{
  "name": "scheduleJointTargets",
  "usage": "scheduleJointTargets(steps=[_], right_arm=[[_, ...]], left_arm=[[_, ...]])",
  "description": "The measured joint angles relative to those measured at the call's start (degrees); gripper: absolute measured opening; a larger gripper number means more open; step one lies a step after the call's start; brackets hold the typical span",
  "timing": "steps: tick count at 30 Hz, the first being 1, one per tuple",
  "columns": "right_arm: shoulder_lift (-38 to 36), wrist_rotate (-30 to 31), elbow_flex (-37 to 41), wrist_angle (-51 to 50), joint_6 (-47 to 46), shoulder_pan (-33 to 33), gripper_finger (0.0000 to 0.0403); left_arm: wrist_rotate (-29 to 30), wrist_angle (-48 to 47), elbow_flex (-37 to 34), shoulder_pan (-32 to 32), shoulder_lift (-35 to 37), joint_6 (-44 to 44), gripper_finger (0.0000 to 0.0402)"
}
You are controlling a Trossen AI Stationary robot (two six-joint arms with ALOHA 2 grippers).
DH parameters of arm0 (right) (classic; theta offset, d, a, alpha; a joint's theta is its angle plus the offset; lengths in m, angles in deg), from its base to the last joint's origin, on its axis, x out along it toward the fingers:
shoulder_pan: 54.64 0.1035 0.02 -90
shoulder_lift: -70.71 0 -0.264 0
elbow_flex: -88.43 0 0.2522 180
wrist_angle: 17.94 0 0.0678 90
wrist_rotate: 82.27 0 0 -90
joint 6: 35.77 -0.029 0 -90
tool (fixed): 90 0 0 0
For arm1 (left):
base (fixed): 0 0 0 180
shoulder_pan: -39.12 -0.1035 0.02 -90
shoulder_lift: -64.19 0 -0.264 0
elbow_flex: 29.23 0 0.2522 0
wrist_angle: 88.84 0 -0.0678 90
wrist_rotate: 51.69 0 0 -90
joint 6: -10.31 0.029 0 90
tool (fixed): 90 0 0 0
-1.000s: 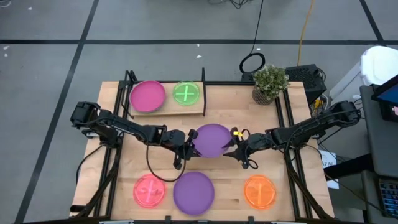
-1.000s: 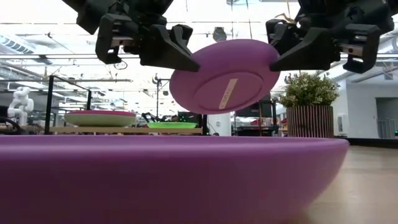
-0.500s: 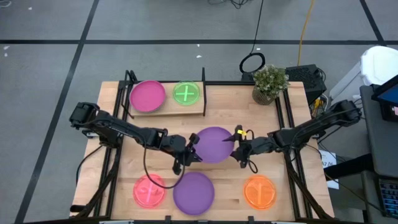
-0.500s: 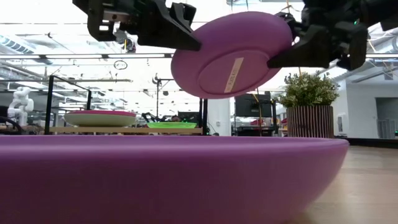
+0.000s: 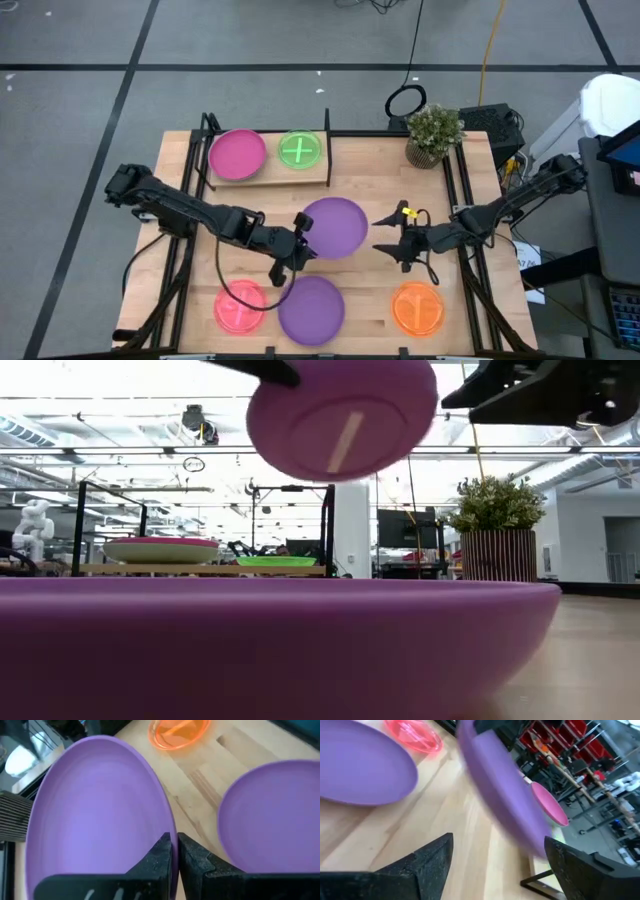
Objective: Place and stack plates onto a shelf
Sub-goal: Stack the top purple plate into the pink plate on the shelf
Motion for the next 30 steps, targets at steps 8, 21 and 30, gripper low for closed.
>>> scheduleJointTargets(steps=[8, 21, 30], right_arm=[[-1.12, 0.00, 0.00, -5.33, 0.22, 0.30, 0.0265], [-1.03, -0.20, 0.00, -5.44, 3.73, 0.28, 0.0098], [-1.01, -0.22, -0.02, -5.42, 3.76, 0.28, 0.0063]], left_arm=[[4.63, -15.86, 8.71, 3.77, 2.79, -6.75, 0.0026], [21.62, -33.82, 13.80, 6.02, 3.50, -16.84, 0.0026], [27.80, -48.70, 13.52, 0.08, 3.56, -31.21, 0.0026]])
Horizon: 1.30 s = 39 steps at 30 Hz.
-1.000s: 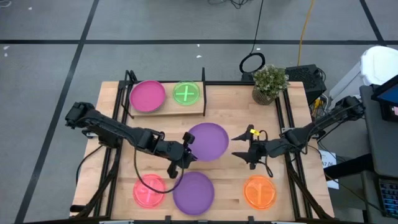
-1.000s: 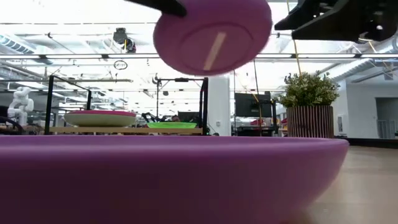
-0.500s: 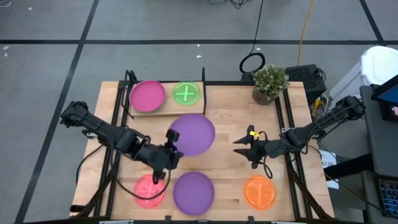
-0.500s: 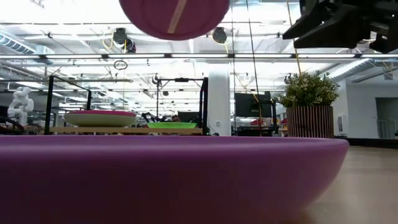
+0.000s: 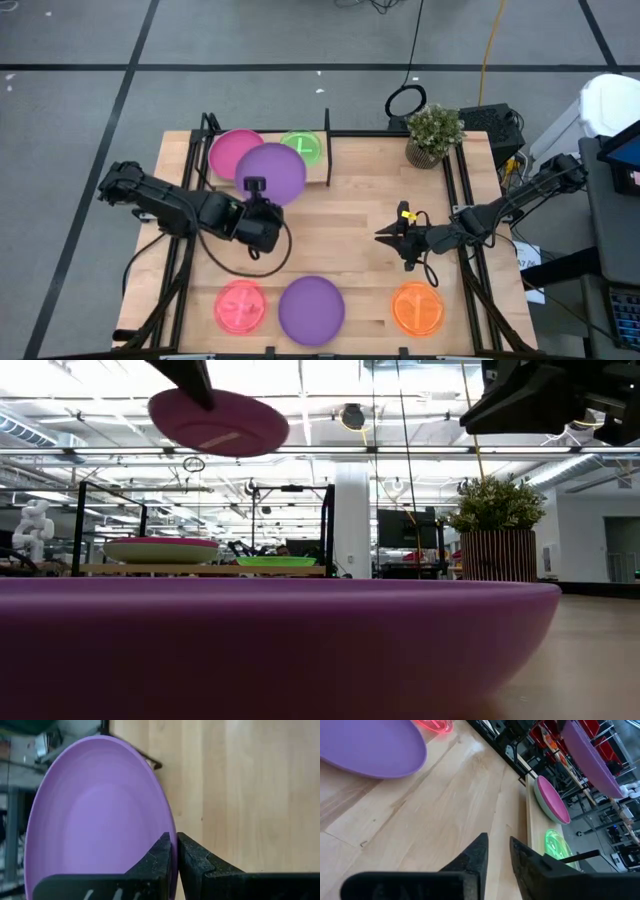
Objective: Place and stack plates onto a shelf
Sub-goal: Stack the top purple plate into the pink plate on the shelf
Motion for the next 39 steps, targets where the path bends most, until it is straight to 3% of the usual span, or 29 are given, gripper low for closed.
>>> scheduleJointTargets(steps=[5, 9, 15, 22, 39], right_arm=[[0.00, 0.00, 0.01, -0.02, 0.00, 0.00, 0.0053], [0.02, -0.02, 0.00, -0.03, 0.00, 0.00, 0.0046], [0.02, -0.02, 0.00, 0.00, -0.02, 0.00, 0.0034], [0.02, -0.04, 0.00, -0.04, 0.00, -0.09, 0.0018], [0.02, -0.04, 0.00, 0.01, 0.00, -0.11, 0.0005]], left_arm=[[0.78, -2.18, -0.04, -2.87, 0.69, -3.08, 0.0026], [4.76, -4.44, -0.62, -5.56, 1.73, -7.12, 0.0026], [7.37, -4.18, -8.28, -11.92, 5.95, -12.36, 0.0026], [7.09, 3.72, -17.52, -18.37, 10.18, -12.22, 0.0026], [2.05, 27.35, -29.87, -29.41, 10.26, 2.69, 0.0026]])
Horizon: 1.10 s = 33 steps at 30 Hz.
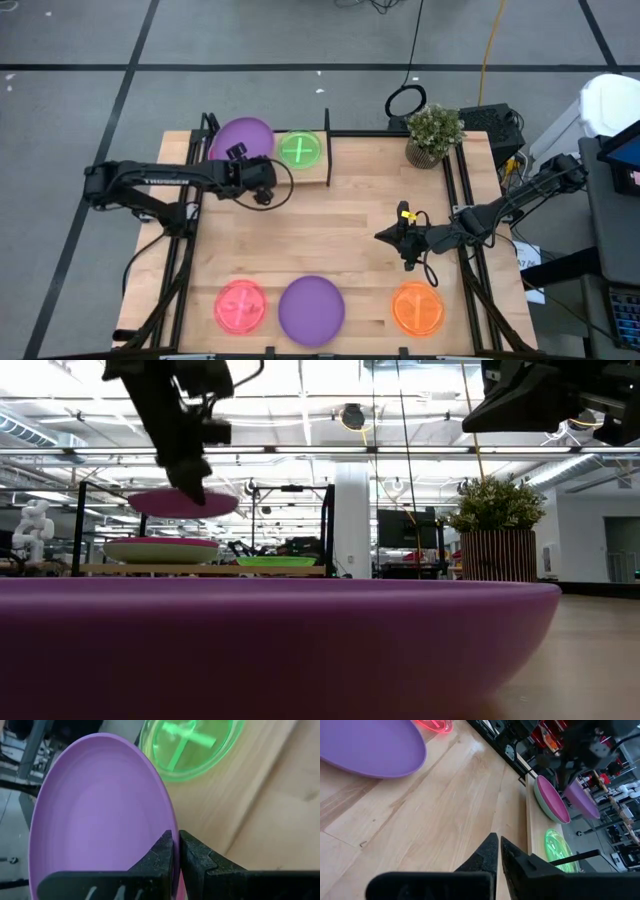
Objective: Place and stack plates onto a shelf
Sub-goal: Stack the top purple plate into the pink plate on the shelf
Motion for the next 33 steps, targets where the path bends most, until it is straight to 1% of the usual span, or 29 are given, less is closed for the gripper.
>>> scheduleJointTargets(steps=[6, 11, 15, 21, 28, 31, 33], right_arm=[[0.00, 0.00, 0.00, 0.00, -0.02, 0.00, 0.0005], [0.00, 0.00, 0.00, 0.00, -0.02, 0.00, 0.0005], [0.00, 0.00, 0.00, 0.01, -0.02, 0.00, 0.0005], [0.00, 0.00, 0.00, 0.00, -0.02, -0.02, 0.0005], [0.00, 0.00, 0.00, 0.00, -0.02, 0.00, 0.0005], [0.00, 0.00, 0.00, 0.00, -0.02, -0.02, 0.0005], [0.00, -0.02, 0.00, 0.00, -0.43, -0.02, 0.0005]], left_arm=[[-0.62, 1.54, -4.44, -4.15, 0.00, 0.27, 0.0026], [-2.70, 5.28, -7.22, -5.68, 0.00, 1.18, 0.0026], [-2.79, 8.30, -9.45, -6.58, 0.00, 2.41, 0.0026], [-2.78, 8.95, -11.08, -7.55, 0.00, 2.13, 0.0026], [-2.81, 9.19, -11.28, -7.55, 0.00, 1.52, 0.0027], [-3.35, 9.20, -11.28, -7.57, 0.00, 0.55, 0.0041], [-4.71, 9.35, -11.28, -7.81, 0.00, 0.12, 0.0066]])
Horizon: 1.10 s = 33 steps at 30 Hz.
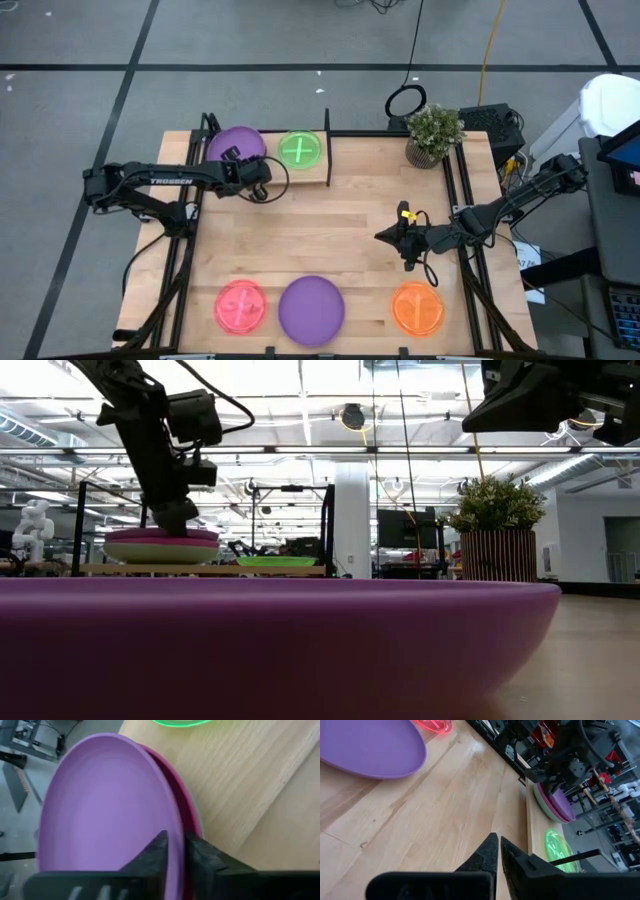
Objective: Place and stack plates onto a shelf
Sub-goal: Stack the top purple plate into the pink plate on the shelf, then stack the orange transparent plate into the green transparent plate on the shelf
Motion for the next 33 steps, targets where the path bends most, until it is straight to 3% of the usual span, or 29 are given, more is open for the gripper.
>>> scheduleJointTargets(steps=[9, 19, 27, 33], right_arm=[[0.00, -0.18, -0.02, 1.09, -7.33, 0.78, 0.0006], [4.62, -0.09, -4.26, 0.88, -10.54, 2.69, 0.0005], [9.29, -0.11, -6.80, 0.36, -11.06, 2.71, 0.0005], [9.97, -0.14, -8.86, -0.11, -12.03, 3.04, 0.0005]], left_arm=[[-0.28, -0.16, 0.00, 1.21, 0.16, -3.71, 0.0189], [6.67, -0.54, 0.00, 2.97, 5.96, -0.85, 0.0225], [6.03, -0.58, 0.00, 1.80, 10.14, 0.15, 0.0280], [2.34, -0.41, 0.00, 2.30, 11.35, 0.03, 0.0304]])
